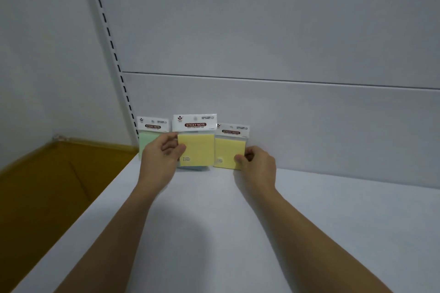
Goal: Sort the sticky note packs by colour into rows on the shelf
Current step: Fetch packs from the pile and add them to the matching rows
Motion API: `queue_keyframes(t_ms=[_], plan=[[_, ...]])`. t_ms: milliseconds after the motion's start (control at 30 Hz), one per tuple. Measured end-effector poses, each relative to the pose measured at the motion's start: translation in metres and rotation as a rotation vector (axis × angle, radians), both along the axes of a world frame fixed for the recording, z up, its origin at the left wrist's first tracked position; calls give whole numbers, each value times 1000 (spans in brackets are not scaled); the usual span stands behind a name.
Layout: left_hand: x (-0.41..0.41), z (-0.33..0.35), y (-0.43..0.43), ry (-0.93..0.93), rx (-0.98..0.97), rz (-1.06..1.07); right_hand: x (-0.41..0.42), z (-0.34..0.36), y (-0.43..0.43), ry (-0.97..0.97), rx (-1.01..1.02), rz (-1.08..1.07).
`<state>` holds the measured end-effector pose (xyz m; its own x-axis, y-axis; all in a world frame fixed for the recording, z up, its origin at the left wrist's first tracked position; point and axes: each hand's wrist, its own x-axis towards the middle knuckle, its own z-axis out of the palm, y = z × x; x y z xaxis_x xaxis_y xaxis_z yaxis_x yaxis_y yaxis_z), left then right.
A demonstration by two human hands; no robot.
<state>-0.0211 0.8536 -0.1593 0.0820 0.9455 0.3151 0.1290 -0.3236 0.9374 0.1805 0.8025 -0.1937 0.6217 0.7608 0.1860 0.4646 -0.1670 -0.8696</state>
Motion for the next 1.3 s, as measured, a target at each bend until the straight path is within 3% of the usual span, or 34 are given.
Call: queue_keyframes(t_ms=[200, 400, 533, 633, 733, 900, 1033, 1300], plan=[[7, -14, 4, -62, -19, -89, -6, 0, -3, 35, 49, -18], [13, -17, -3, -50, 13, -158, -9, 0, -11, -51, 60, -61], [14, -21, -9, -27, 17, -178, -16, 2, -26, -47, 194, -135], [15, -21, -11, -34, 19, -172, -25, 7, -45, -62, 270, 25], [14, -21, -14, -47, 5, -165, -36, 11, -53, -103, 219, 194], [12, -24, -20, -25, 7, -171, -41, 9, -43, -168, 118, 184], [11, -27, -21, 141, 102, -178, -30, 8, -41, -91, 130, 99], [-7, -23, -34, 713, 214, -216, -21, 6, -27, -10, 84, -17]])
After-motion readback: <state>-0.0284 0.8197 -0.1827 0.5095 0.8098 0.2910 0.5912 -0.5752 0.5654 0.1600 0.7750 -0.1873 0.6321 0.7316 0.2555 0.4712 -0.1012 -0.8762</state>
